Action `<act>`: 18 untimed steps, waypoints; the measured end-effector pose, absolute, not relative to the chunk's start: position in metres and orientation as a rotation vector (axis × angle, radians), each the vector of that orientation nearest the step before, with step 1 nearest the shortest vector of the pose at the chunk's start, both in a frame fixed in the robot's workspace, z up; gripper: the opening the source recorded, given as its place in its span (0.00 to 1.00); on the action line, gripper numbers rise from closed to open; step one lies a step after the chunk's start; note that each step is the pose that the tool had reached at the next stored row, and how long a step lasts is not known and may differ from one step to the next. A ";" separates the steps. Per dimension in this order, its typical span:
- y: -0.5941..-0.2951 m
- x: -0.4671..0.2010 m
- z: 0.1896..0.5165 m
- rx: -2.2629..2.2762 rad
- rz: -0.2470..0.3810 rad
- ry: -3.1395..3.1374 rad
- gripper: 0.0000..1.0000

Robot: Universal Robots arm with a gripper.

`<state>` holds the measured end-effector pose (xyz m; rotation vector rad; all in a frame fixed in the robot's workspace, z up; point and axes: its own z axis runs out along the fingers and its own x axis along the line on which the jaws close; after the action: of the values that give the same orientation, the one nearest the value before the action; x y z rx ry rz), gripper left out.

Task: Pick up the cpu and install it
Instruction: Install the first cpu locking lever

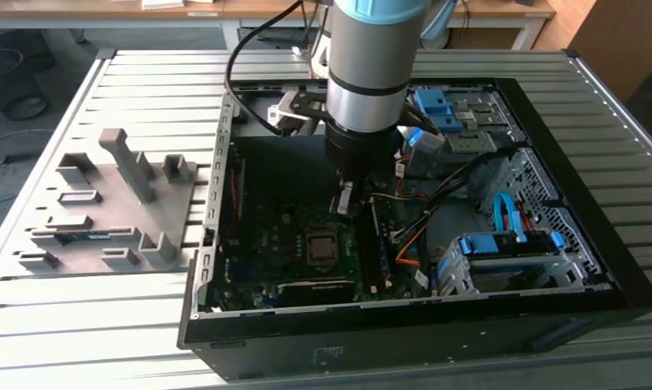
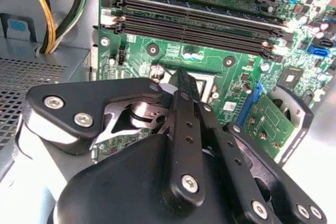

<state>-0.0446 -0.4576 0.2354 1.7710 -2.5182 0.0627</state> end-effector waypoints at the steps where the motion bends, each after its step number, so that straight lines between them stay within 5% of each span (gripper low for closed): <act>1: -0.458 -0.045 0.234 1.771 0.061 -2.519 0.10; 18: -0.467 -0.049 0.210 1.859 0.064 -2.457 0.10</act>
<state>-0.0489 -0.4667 0.2103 1.8591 -2.4570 0.0635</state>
